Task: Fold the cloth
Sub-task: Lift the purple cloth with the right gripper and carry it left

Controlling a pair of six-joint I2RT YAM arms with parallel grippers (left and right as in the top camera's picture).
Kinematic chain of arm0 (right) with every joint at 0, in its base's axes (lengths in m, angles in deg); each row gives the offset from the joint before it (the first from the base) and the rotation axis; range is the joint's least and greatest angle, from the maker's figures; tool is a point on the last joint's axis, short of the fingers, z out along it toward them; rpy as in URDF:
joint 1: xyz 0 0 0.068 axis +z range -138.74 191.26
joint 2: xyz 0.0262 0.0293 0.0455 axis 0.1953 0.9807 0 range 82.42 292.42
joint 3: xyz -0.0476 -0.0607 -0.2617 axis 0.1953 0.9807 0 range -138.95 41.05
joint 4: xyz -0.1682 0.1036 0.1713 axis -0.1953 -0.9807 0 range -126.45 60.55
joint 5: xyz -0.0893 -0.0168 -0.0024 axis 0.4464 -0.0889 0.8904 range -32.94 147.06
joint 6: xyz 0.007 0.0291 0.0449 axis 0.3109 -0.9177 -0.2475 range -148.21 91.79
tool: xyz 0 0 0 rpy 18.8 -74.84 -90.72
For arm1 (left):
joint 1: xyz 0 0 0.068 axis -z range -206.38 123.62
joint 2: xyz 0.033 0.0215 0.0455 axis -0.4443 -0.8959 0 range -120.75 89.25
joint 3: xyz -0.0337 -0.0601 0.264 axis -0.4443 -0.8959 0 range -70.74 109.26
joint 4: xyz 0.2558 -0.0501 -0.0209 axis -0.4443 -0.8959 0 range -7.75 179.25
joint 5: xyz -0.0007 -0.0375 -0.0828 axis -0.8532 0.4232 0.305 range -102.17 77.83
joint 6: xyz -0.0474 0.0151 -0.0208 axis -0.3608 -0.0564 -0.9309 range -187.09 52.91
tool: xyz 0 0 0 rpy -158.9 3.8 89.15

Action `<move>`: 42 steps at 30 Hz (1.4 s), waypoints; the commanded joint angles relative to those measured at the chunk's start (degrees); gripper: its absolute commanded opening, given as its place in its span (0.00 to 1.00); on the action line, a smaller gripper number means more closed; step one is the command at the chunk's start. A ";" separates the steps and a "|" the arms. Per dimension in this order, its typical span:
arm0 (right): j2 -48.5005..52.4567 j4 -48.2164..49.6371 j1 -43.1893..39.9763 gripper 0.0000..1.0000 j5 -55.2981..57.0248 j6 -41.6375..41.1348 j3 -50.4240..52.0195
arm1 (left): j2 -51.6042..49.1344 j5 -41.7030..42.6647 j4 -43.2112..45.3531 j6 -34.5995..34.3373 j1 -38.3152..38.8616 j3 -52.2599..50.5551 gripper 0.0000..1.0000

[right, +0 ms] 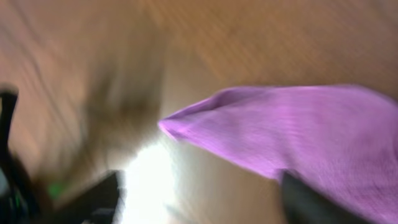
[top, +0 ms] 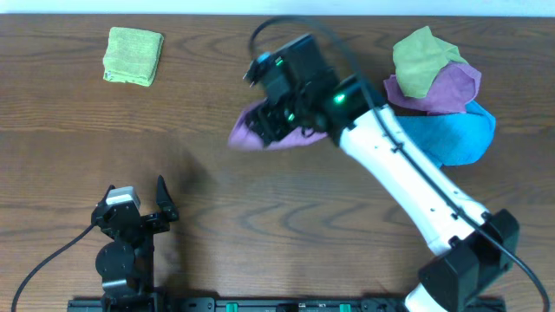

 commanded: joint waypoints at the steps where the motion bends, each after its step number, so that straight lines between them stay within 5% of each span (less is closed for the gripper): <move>1: -0.48 -1.46 -0.63 0.99 7.91 4.04 -0.76 | 0.35 -1.03 -0.68 -0.22 0.00 -1.79 0.95; 11: 4.15 -2.78 -9.35 0.99 9.77 4.52 -0.07 | 0.35 -1.05 -0.68 -0.22 0.00 -1.79 0.96; 21: 15.72 5.27 -14.34 0.83 6.82 10.49 -0.07 | 0.35 -1.03 -0.68 -0.20 0.00 -1.79 0.95; 29: 19.37 16.04 -14.95 0.85 5.68 17.29 -0.07 | 0.35 -1.03 -0.68 -0.20 0.00 -1.79 0.95; 42: 24.44 17.73 -14.99 0.86 -7.30 18.27 -0.07 | 0.35 -1.03 -0.68 -0.20 0.00 -1.79 0.95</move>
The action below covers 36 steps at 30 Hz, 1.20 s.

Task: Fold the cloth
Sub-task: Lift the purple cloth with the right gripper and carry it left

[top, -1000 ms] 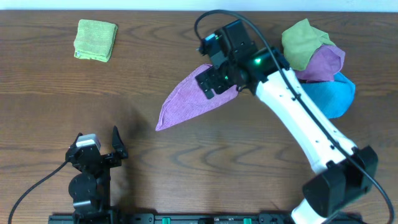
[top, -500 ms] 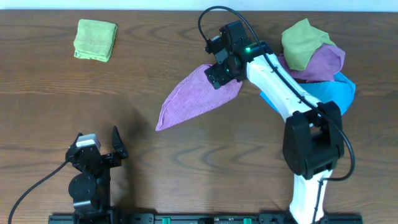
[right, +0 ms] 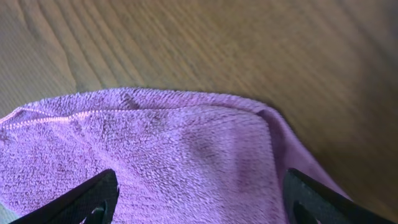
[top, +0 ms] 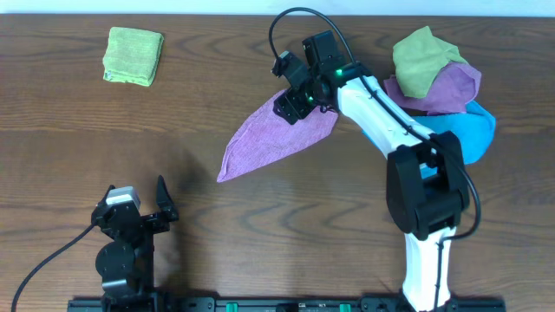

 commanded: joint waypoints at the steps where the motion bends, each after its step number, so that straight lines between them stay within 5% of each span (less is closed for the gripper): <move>1: 2.56 0.42 -0.46 0.86 -2.60 1.07 -0.13 | 0.33 -1.05 -0.68 -0.22 0.00 -1.79 0.95; 24: 5.68 7.72 -0.85 0.83 -1.09 1.70 -0.13 | 0.33 -1.03 -0.68 -0.20 0.00 -1.79 0.95; 33: 7.06 4.37 -0.85 0.71 -1.07 1.73 -0.13 | 0.33 -1.03 -0.68 -0.20 0.00 -1.79 0.95; 36: 7.23 4.85 -0.85 0.45 -1.07 1.70 -0.13 | 0.33 -1.03 -0.68 -0.20 0.00 -1.79 0.95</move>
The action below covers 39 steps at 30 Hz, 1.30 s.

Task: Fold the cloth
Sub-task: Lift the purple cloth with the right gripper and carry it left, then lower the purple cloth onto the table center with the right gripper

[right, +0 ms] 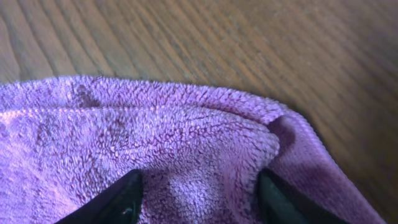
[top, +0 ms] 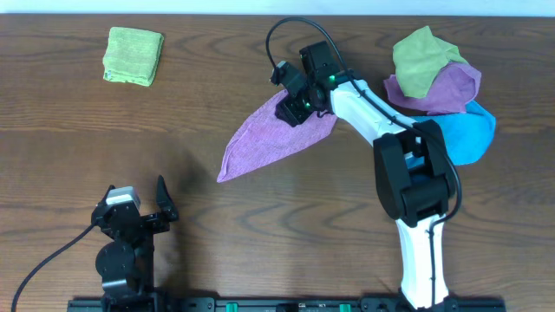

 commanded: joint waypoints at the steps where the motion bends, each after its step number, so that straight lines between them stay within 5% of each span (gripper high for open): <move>1: 0.68 0.33 -0.46 0.35 -0.48 0.22 -0.13 | 0.33 -1.03 -0.68 -0.22 0.00 -1.79 0.95; 7: 0.63 0.55 -0.39 0.02 -0.48 -3.26 -0.20 | 0.33 -1.03 -0.68 -0.20 0.00 -1.79 0.95; 25: -12.59 -23.15 -0.04 0.01 -0.48 -9.40 -6.95 | 0.33 -1.03 -0.68 -0.22 0.00 -1.79 0.95; 34: -18.91 -55.34 3.28 0.03 -0.52 -12.66 -6.93 | 0.33 -1.03 -0.68 -0.20 0.00 -1.79 0.95; 35: -18.84 -60.52 3.91 0.22 -0.55 -12.74 -6.82 | 0.33 -1.05 -0.68 -0.22 0.00 -1.79 0.95; 36: -18.84 -65.72 4.81 0.69 -0.50 -12.83 -6.45 | 0.33 -1.03 -0.66 -0.20 0.00 -1.79 0.95; 37: -18.84 -67.38 5.77 0.99 -0.20 -12.85 -6.01 | 0.33 -1.03 -0.68 -0.22 0.00 -1.79 0.95; 39: -19.02 -67.14 7.23 0.99 0.00 -12.98 -5.68 | 0.33 -1.03 -0.68 -0.22 0.00 -1.79 0.95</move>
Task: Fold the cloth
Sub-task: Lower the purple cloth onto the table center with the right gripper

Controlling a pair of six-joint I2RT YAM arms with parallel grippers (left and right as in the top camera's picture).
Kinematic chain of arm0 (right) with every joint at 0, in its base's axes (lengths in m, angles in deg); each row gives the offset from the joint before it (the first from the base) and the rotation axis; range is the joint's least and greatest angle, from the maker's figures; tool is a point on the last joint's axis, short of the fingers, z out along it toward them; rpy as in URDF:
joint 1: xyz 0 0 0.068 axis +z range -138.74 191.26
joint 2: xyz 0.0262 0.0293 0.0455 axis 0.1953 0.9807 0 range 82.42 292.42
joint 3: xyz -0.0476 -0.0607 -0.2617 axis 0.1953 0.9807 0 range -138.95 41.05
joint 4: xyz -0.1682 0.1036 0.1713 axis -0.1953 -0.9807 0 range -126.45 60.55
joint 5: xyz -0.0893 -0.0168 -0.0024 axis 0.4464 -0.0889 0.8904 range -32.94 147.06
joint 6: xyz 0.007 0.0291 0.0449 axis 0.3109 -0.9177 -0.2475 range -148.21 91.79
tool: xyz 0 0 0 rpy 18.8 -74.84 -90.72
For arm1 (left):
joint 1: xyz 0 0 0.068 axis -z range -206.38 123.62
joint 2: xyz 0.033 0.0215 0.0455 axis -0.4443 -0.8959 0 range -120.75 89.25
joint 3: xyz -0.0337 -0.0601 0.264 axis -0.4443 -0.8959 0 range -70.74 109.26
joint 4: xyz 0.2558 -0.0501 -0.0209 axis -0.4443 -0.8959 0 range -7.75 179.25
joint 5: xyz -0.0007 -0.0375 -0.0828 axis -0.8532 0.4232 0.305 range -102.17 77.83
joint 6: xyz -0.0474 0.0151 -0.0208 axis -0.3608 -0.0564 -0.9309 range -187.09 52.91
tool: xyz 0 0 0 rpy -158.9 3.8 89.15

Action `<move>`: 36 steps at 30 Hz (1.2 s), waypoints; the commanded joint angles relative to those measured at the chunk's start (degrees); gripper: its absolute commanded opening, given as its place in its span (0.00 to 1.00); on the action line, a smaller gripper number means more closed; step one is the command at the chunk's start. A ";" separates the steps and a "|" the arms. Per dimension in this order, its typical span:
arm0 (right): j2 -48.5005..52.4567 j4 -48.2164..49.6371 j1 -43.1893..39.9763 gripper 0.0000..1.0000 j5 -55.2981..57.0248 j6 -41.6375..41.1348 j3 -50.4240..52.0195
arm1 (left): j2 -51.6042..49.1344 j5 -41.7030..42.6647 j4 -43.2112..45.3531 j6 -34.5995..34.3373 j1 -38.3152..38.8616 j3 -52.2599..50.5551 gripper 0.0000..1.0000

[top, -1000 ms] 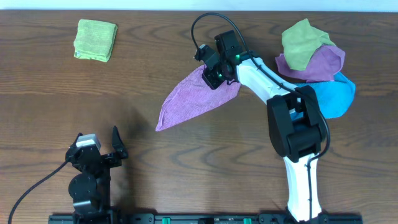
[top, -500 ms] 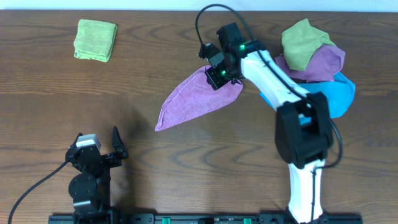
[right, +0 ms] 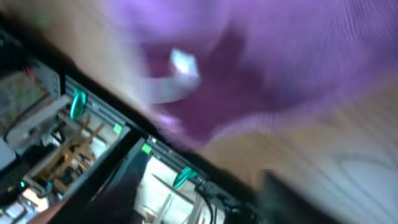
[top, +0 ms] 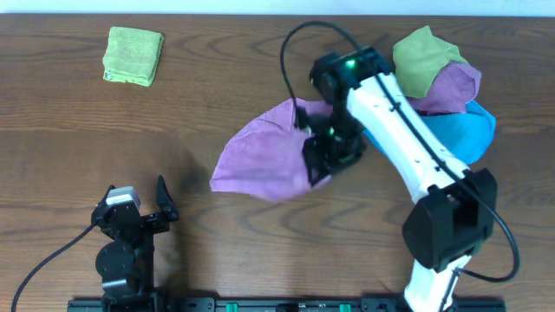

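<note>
The purple cloth (top: 256, 156) lies mid-table, bunched and partly raised at its right front edge. My right gripper (top: 323, 154) sits at that edge and appears shut on the cloth. The right wrist view is blurred: the purple cloth (right: 298, 56) fills the top, and the dark fingers (right: 121, 186) stand at the bottom with the right gripper (right: 199, 199) aimed toward the table's front. My left gripper (top: 139, 204) rests open at the front left, far from the cloth.
A folded green cloth (top: 133, 55) lies at the back left. A pile with a green cloth (top: 421, 56), a second purple cloth (top: 453, 87) and a blue cloth (top: 455, 134) sits at the back right. The front rail (right: 62, 124) shows in the wrist view.
My right gripper was at the cloth's far right corner and is now nearer the front, at the cloth's right front edge. The cloth has changed from a narrow diagonal strip to a wider, bunched shape.
My right gripper first held the purple cloth up over mid-table. Then the cloth lay in a diagonal strip with the gripper open at its far corner. The fingers then closed in on that corner. Now that part sits toward the front.
</note>
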 commanded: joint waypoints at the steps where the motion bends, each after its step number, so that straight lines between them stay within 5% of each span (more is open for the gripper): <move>1: -0.63 0.42 2.49 0.99 0.74 -0.85 0.33 | 0.33 -1.03 -0.68 -0.22 0.00 -1.79 0.95; 12: -0.48 27.67 3.28 0.99 8.98 -0.50 2.01 | 0.33 -1.03 -0.68 -0.20 0.00 -1.79 0.96; 15: 0.98 33.03 3.13 0.89 8.94 0.00 2.93 | 0.33 -1.03 -0.68 -0.22 0.00 -1.79 0.95; 25: 12.07 42.49 -0.15 0.69 -1.51 -2.29 3.17 | 0.33 -1.03 -0.68 -0.22 0.00 -1.79 0.95; 36: 17.22 48.89 -2.99 0.66 -1.81 -2.62 3.15 | 0.33 -1.03 -0.68 -0.22 0.00 -1.79 0.95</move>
